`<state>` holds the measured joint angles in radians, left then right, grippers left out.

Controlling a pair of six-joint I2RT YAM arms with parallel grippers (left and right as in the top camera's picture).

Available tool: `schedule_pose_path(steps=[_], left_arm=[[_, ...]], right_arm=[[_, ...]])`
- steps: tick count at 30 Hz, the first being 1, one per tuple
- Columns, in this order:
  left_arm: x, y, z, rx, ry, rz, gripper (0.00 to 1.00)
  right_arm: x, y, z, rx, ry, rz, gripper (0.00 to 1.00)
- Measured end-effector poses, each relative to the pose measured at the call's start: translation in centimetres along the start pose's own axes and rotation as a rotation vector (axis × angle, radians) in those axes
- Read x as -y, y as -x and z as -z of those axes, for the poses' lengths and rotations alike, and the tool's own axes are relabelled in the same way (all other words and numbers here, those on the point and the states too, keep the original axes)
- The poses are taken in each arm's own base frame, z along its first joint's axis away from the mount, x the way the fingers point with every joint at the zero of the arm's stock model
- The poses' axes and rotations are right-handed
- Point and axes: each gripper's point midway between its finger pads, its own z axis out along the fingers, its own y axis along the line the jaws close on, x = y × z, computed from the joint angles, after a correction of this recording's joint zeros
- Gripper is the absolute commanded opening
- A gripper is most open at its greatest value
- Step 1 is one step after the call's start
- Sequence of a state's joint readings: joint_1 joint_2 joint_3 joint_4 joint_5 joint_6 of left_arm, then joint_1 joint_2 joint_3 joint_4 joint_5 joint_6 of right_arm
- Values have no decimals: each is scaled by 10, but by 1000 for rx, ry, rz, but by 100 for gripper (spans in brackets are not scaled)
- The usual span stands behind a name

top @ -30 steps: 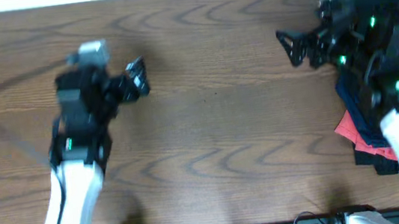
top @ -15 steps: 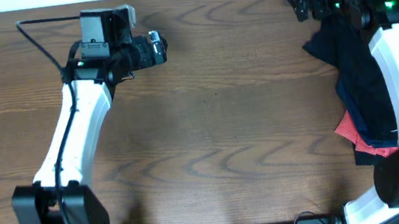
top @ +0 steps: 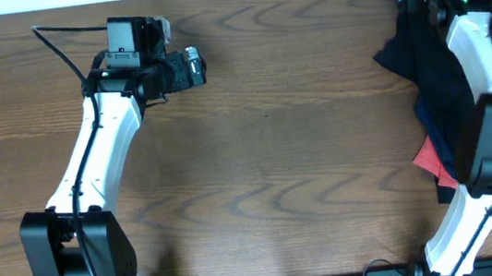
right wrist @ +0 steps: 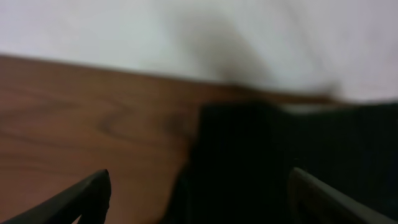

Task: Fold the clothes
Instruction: 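Reach the right gripper to the clothes pile and grasp the black shorts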

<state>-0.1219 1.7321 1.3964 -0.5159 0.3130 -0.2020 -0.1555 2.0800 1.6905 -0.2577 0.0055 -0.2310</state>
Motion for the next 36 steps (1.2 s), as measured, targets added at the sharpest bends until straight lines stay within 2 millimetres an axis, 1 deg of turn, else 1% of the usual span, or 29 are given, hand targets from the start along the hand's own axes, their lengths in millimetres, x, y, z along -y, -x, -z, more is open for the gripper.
schedule_pose_path(steps=[3, 6, 9, 12, 15, 19, 20, 22, 25, 26, 27, 28, 30, 31, 32, 33, 34, 35, 36], left_arm=[[-2, 1, 0, 4, 13, 0, 96], [-4, 1, -1, 6, 21, 0, 96], [-6, -1, -4, -3, 29, 3, 96], [-10, -6, -12, -27, 37, 9, 96], [-13, -10, -18, -44, 42, 13, 96], [-13, -11, -19, -47, 43, 14, 97], [-13, -11, -19, -48, 43, 14, 97], [-14, -12, -19, -52, 46, 16, 97], [-14, -12, -19, -53, 48, 16, 97], [-14, -12, -19, -53, 48, 16, 97], [-14, -12, -19, -52, 48, 16, 97], [-14, -12, -19, -52, 48, 16, 97], [-14, -12, -19, -52, 48, 16, 97], [-14, -12, -19, -52, 48, 16, 97], [-14, -12, -19, -52, 48, 16, 97], [-14, -12, -19, -51, 48, 16, 97], [-14, -12, -19, -52, 48, 16, 97], [-14, -12, -19, -52, 48, 16, 97], [-14, -12, -19, -52, 47, 16, 96]], right_arm=[[6, -18, -12, -46, -17, -6, 83], [8, -29, -17, -76, -25, -1, 75], [9, -42, -22, -115, -25, 20, 75], [9, -52, -27, -143, -22, 61, 76], [11, -57, -30, -157, -34, 86, 76], [13, -69, -40, -183, -47, 105, 75], [13, -74, -42, -193, -48, 108, 73], [14, -87, -50, -222, -52, 113, 67], [18, -103, -58, -258, -62, 121, 50], [20, -107, -60, -268, -70, 119, 43], [22, -109, -61, -274, -76, 117, 39], [23, -110, -62, -275, -83, 117, 32], [27, -109, -62, -269, -98, 112, 27], [28, -108, -62, -266, -103, 110, 27], [29, -107, -62, -264, -109, 106, 23], [30, -107, -62, -263, -110, 104, 18], [30, -107, -62, -263, -110, 100, 5], [31, -106, -61, -261, -111, 96, 1], [32, -105, -60, -258, -112, 89, 1]])
